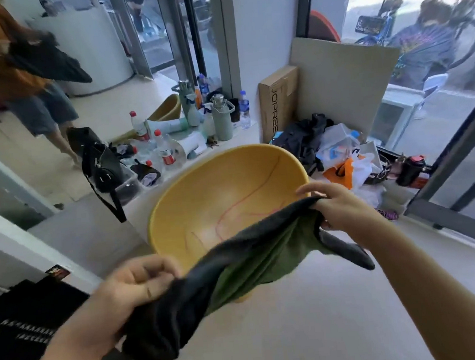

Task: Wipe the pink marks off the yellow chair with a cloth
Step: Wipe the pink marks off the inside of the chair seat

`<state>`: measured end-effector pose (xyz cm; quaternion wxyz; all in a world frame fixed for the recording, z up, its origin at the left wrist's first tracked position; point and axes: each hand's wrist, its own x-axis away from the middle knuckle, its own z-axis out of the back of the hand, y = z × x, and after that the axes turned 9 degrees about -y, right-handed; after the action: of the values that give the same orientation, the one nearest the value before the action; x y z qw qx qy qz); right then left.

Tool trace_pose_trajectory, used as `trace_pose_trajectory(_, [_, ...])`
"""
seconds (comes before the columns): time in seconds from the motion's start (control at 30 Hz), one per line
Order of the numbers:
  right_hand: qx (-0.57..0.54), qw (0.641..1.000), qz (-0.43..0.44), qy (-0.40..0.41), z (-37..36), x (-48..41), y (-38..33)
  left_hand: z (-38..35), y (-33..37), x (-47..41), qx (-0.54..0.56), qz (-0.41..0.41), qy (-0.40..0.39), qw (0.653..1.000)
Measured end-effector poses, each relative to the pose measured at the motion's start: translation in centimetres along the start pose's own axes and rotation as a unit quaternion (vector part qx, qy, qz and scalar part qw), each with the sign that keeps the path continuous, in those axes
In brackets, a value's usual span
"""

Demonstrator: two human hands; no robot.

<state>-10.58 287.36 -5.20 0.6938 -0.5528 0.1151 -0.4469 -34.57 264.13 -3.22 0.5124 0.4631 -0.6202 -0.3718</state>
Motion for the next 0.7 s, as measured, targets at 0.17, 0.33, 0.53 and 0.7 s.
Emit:
trace_pose_trajectory(0.17, [-0.016, 0.994, 0.090, -0.062, 2.7, -3.4, -3.3, -0.7, -4.0, -9.0, -0.345, 0.220, -0.148, 0.900])
trace_pose_trajectory(0.33, [0.025, 0.977, 0.132, -0.166, 7.6, -6.0, -4.0, -3.0, -4.3, -23.2, -0.039, 0.010, 0.189, 0.981])
trace_pose_trajectory(0.53, [-0.222, 0.939, 0.168, -0.204, 16.5, -12.1, -1.9, -7.5, -3.1, -36.5, 0.025, -0.004, 0.109, 0.994])
trace_pose_trajectory(0.7, [-0.332, 0.911, 0.174, -0.170, 21.3, -17.4, -0.3, -8.4, -3.0, -44.7, 0.163, 0.077, 0.194, 0.964])
